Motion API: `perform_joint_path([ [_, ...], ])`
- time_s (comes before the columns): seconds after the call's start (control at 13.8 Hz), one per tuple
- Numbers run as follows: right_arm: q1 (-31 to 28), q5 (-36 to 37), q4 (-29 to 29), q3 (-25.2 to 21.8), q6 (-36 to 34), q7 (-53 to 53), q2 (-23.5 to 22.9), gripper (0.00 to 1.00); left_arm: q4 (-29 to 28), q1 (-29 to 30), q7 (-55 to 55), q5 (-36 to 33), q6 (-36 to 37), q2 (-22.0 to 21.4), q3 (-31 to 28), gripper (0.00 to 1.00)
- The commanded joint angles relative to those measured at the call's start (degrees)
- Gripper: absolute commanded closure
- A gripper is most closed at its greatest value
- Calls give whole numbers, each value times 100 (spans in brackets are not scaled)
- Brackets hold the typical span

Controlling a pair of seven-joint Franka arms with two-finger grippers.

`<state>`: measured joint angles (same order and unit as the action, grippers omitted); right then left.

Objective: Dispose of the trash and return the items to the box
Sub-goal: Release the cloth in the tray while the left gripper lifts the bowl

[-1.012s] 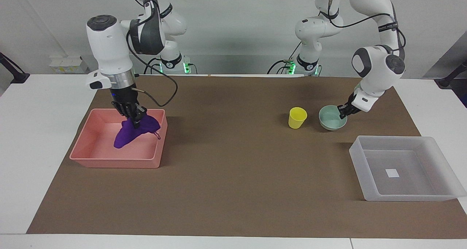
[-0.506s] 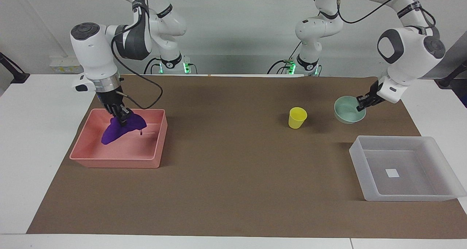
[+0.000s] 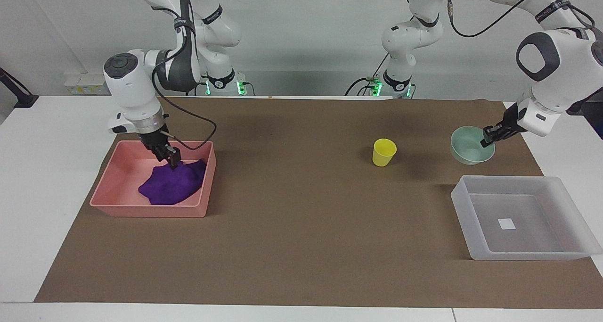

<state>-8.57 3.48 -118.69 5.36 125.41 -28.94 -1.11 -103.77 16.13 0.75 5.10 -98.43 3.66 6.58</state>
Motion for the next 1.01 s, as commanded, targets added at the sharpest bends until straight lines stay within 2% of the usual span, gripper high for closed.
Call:
perform_joint_path([
  [0.0, 48, -32, 213, 35, -173, 510, 294, 0, 243, 101, 74, 79, 298, 38, 36, 100],
  [0.22, 136, -32, 924, 35, -1208, 1055, 392, 0, 331, 110, 74, 106, 298, 99, 36, 100],
  [0.36, 268, -32, 1582, 53, -1955, 1381, 314, 0, 462, 197, 162, 115, -60, 300, 36, 100],
  [0.51, 347, -23, 2154, 79, -2571, 1514, 208, 0, 1521, 372, 319, 115, -176, 887, 36, 100],
  [0.58, 365, -32, 2479, 79, -2870, 1619, 103, 0, 1814, 469, 399, 115, -220, 1178, 36, 100],
  [0.65, 409, -40, 2795, 79, -3169, 1672, -2, 0, 1947, 479, 391, 115, -325, 1416, 36, 100],
  [0.8, 479, -40, 3254, 79, -3548, 1699, -161, 0, 2045, 549, 435, 71, -1173, 1943, 18, 100],
  [0.94, 453, -66, 3273, 79, -3602, 1891, -161, 0, 1993, 742, 653, 106, -1931, 2357, 27, 100],
])
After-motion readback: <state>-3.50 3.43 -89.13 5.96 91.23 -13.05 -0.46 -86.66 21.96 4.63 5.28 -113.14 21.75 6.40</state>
